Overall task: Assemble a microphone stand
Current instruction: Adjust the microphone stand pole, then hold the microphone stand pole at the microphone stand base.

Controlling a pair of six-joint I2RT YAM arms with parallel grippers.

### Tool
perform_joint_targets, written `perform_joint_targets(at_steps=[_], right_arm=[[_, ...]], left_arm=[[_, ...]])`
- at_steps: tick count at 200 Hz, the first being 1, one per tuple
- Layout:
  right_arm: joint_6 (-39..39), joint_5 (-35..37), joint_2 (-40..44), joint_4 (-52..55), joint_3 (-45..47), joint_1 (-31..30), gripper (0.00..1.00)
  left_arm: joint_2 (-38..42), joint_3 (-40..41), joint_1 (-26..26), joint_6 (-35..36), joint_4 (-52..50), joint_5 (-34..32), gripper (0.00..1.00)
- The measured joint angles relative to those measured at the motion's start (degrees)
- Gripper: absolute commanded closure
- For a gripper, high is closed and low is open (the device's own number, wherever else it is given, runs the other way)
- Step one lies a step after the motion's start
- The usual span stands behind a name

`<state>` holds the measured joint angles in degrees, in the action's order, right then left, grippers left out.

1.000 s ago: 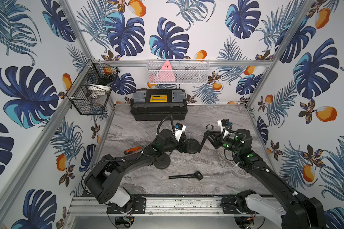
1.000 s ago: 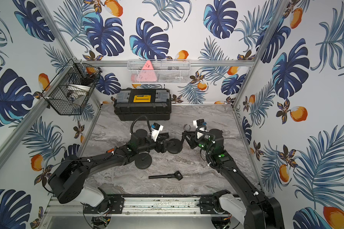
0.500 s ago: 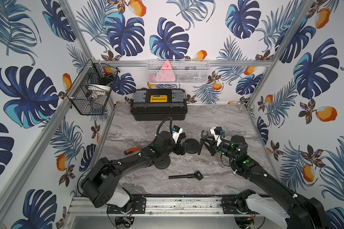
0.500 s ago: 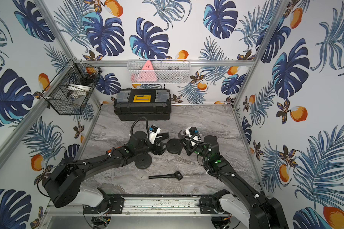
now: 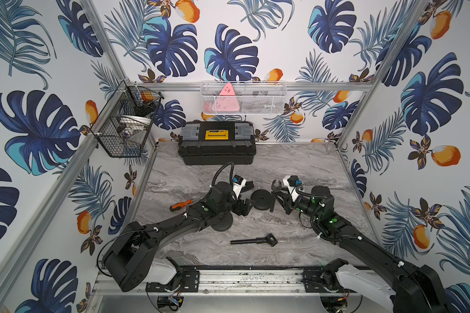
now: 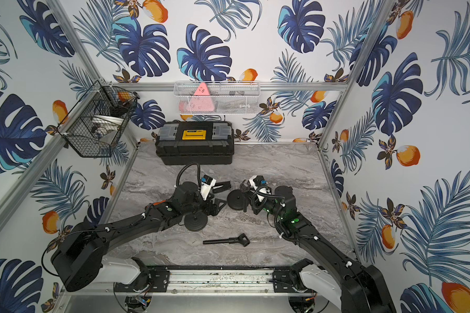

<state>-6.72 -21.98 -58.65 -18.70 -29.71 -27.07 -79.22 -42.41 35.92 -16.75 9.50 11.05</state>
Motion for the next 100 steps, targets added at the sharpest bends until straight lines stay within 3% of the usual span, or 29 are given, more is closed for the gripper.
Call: perform_joint_targets(at_steps=[100], right_arm=[[-2.91, 2.60, -0.50, -1.09, 1.40, -1.84, 0.96]], left_arm=[[4.50, 7.43, -0.22, 0.09, 3.37, -2.25, 0.16]])
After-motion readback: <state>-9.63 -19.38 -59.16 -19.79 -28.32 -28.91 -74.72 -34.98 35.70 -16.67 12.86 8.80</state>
